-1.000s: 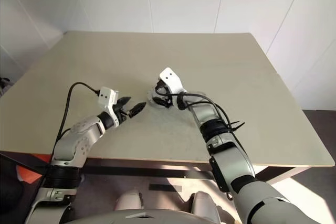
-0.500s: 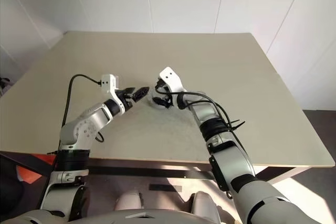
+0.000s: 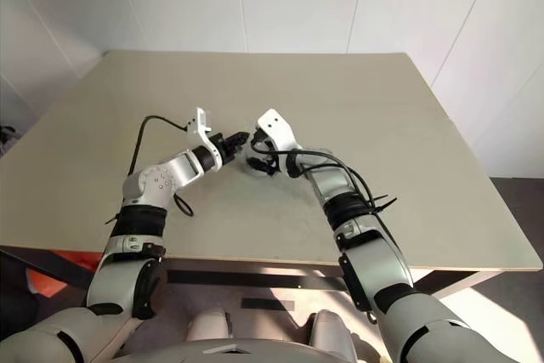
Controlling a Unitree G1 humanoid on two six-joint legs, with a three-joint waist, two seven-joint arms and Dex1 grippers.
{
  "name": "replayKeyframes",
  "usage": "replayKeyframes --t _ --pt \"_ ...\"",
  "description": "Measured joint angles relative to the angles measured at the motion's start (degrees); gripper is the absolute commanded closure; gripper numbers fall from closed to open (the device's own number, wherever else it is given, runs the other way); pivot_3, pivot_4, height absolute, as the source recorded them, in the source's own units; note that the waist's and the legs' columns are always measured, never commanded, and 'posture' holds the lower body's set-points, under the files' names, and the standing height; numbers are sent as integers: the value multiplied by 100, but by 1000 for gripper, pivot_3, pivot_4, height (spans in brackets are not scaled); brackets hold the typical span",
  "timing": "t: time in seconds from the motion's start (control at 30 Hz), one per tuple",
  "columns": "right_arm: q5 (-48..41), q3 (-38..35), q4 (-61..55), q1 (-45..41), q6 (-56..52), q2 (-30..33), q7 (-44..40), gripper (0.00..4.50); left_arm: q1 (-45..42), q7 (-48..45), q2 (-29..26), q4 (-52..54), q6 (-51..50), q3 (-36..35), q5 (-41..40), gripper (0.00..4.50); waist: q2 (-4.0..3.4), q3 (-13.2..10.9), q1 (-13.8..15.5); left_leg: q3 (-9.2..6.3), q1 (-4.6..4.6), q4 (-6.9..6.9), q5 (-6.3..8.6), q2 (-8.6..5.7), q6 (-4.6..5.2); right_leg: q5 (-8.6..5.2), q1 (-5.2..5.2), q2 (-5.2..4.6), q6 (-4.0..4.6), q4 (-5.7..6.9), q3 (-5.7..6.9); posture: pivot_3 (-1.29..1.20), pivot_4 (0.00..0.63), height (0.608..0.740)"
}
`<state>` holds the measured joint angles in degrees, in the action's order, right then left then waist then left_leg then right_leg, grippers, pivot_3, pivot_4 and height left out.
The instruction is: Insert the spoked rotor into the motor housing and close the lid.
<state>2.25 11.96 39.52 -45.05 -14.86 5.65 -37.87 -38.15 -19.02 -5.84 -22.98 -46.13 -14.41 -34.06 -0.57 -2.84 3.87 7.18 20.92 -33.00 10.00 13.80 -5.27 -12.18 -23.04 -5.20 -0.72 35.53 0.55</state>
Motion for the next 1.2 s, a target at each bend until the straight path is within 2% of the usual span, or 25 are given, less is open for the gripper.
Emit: replayKeyframes --t 0.57,0.63,0.7,0.97,1.2 --pt "-8 0 -173 44 -184 18 37 1299 73 120 -104 182 -1035 -82 -99 4476 0 -1 9 0 0 4 2 0 3 0 6 -1 0 -10 3 0 0 740" --pt "-20 -2 -218 47 -237 36 -10 559 75 126 -103 206 -1054 -99 -100 4500 0 -1 11 0 2 5 2 0 4 0 5 -1 0 -13 4 0 0 740" --pt "-39 0 -279 72 -294 63 -82 9 82 132 -102 230 -1066 -107 -103 4500 0 -1 14 -1 4 10 2 0 4 0 5 -2 0 -21 5 0 0 740" --pt "-43 60 -790 313 -407 194 -296 9 126 166 -91 336 -1087 -113 -120 4500 0 -1 25 -1 16 27 -2 -1 -4 1 6 -2 0 -57 15 0 0 740" --pt "-125 106 -1756 464 -992 472 -576 9 118 170 -94 336 -1077 -122 -132 4500 0 -3 33 -1 20 40 -1 -1 -2 1 6 -1 0 -76 22 0 0 740"
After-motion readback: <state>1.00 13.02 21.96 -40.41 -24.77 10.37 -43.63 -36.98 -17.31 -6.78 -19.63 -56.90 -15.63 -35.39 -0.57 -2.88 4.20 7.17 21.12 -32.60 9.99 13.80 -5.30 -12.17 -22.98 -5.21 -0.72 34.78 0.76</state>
